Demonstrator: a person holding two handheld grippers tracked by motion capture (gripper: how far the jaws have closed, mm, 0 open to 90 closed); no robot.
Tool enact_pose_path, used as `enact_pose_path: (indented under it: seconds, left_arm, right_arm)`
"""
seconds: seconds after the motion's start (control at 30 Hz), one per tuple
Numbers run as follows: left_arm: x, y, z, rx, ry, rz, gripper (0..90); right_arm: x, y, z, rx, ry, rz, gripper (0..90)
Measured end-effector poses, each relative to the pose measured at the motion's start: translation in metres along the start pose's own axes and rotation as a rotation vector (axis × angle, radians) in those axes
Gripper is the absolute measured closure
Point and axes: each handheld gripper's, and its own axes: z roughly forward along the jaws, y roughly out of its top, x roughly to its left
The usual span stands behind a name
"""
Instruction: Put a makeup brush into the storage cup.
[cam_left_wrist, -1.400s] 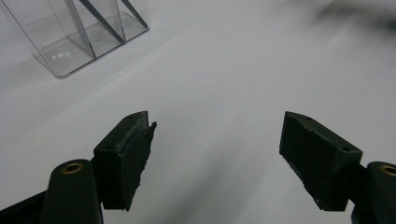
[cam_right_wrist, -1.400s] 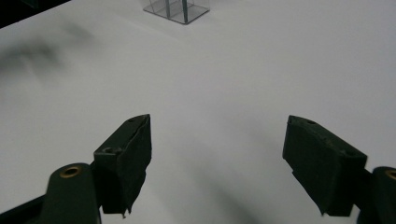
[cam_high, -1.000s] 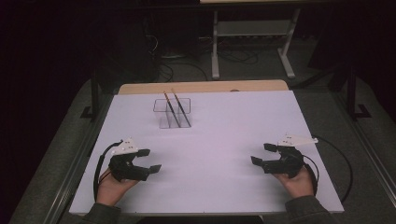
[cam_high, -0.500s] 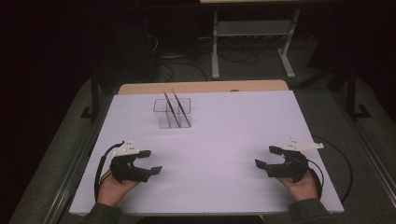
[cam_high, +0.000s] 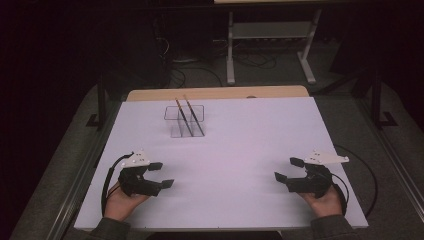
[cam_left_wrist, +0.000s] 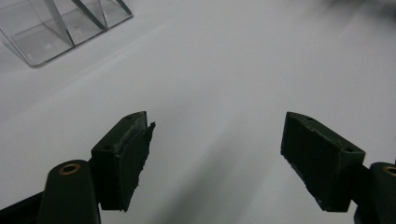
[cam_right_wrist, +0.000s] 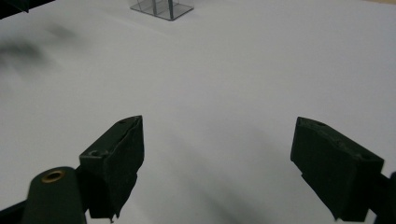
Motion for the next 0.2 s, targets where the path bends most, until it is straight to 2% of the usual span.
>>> enact_pose_path:
  seconds: [0.2]
  left_arm:
    - [0.0008, 0.0002, -0.0001, -0.001, 0.002, -0.001, 23.0]
  right_arm:
    - [0.0015, 0.0002, 0.0015, 0.001, -0.003, -0.009, 16.5]
